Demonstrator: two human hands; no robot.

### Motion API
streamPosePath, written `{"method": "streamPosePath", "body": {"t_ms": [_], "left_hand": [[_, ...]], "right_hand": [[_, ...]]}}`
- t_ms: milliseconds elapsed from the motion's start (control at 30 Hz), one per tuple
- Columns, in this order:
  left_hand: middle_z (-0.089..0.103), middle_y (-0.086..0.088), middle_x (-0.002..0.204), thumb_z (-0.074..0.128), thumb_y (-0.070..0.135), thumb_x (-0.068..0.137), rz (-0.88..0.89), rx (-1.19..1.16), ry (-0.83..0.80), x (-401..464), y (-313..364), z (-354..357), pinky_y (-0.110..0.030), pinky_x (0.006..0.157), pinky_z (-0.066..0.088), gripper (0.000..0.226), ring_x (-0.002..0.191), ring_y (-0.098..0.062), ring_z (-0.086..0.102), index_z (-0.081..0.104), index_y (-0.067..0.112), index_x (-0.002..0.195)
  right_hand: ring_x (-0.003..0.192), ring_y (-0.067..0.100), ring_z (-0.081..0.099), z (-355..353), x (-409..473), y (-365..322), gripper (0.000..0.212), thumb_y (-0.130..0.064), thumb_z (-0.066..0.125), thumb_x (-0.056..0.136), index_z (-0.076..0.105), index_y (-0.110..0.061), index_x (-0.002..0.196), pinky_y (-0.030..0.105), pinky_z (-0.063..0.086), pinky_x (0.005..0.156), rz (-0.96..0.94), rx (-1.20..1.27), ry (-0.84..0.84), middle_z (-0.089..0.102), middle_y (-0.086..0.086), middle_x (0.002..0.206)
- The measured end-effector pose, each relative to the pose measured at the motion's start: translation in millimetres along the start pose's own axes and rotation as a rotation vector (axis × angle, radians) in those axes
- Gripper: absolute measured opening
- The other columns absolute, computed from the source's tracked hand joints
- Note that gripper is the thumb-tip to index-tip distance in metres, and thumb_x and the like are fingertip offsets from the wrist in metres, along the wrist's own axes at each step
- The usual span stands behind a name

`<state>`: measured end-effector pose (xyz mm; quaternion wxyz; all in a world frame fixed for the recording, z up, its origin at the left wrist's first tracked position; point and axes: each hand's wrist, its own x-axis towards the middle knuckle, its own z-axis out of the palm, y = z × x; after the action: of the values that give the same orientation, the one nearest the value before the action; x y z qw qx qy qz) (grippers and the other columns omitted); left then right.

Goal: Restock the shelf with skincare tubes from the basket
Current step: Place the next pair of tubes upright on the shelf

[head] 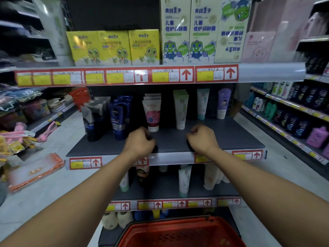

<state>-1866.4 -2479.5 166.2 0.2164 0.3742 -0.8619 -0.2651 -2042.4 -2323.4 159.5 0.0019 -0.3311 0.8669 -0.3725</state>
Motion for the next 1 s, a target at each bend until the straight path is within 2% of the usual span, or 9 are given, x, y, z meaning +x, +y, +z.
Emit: {"method": "streamPosePath", "body": {"t_ms": [100,267,367,500,600,667,833,1000], "left_hand": [[0.070,0.000,0.107,0.070,0.029,0.086,0.024,0.002,0.032,-21,4,-10,-0.035,0.085,0.055,0.027,0.096,-0.024,0.065,0.065,0.022,0.111],[0.070,0.009,0.096,0.068,0.030,0.084,0.047,-0.004,0.047,-54,11,-19,-0.036,0.084,0.056,0.014,0.092,-0.021,0.068,0.065,0.030,0.098],[0.072,0.010,0.091,0.066,0.032,0.083,0.061,-0.003,0.032,-71,13,-19,-0.039,0.084,0.058,0.008,0.085,-0.021,0.071,0.065,0.031,0.090],[0.072,0.007,0.091,0.063,0.033,0.084,0.052,0.048,0.019,-95,9,-16,-0.038,0.083,0.057,0.006,0.092,-0.022,0.068,0.067,0.030,0.088],[0.073,0.006,0.082,0.061,0.033,0.083,0.050,0.043,-0.021,-112,1,-6,-0.040,0.076,0.060,0.005,0.081,-0.020,0.070,0.065,0.030,0.084],[0.071,0.006,0.085,0.064,0.031,0.086,0.047,0.052,-0.047,-122,-5,3,-0.039,0.076,0.060,0.002,0.084,-0.020,0.068,0.065,0.029,0.084],[0.072,0.004,0.089,0.064,0.034,0.083,0.035,0.085,-0.156,-143,-24,32,-0.041,0.080,0.059,0.007,0.087,-0.022,0.068,0.065,0.029,0.078],[0.073,0.003,0.085,0.058,0.034,0.078,-0.028,0.078,-0.277,-161,-49,63,-0.041,0.078,0.060,0.011,0.086,-0.025,0.069,0.066,0.028,0.075]], "right_hand": [[0.106,0.030,0.062,-6,-24,-2,0.030,-0.024,0.061,0.087,0.068,-0.012,0.113,0.030,0.046,0.086,-0.027,-0.004,0.083,0.067,0.009,0.113],[0.092,0.023,0.062,-12,-61,-6,0.016,-0.024,0.058,0.084,0.066,-0.020,0.097,0.033,0.051,0.078,-0.074,-0.006,0.147,0.066,0.001,0.099],[0.091,0.022,0.061,-10,-81,-6,0.011,-0.025,0.058,0.085,0.065,-0.022,0.092,0.034,0.050,0.076,-0.091,-0.037,0.141,0.064,0.000,0.098],[0.090,0.020,0.059,-3,-106,-1,0.008,-0.023,0.059,0.086,0.064,-0.021,0.092,0.039,0.054,0.076,-0.146,-0.077,0.113,0.061,-0.002,0.096],[0.085,0.017,0.057,6,-124,5,0.004,-0.023,0.059,0.086,0.062,-0.022,0.086,0.035,0.052,0.068,-0.194,-0.139,0.099,0.059,-0.004,0.092],[0.082,0.016,0.056,12,-136,10,0.005,-0.024,0.059,0.086,0.060,-0.022,0.081,0.031,0.047,0.063,-0.220,-0.176,0.082,0.057,-0.005,0.088],[0.091,0.020,0.056,39,-163,32,0.009,-0.027,0.056,0.085,0.063,-0.021,0.087,0.038,0.052,0.072,-0.302,-0.270,-0.010,0.060,-0.002,0.094],[0.092,0.023,0.056,70,-188,67,0.013,-0.027,0.055,0.087,0.063,-0.017,0.091,0.037,0.048,0.069,-0.312,-0.335,-0.128,0.060,0.002,0.095]]}}
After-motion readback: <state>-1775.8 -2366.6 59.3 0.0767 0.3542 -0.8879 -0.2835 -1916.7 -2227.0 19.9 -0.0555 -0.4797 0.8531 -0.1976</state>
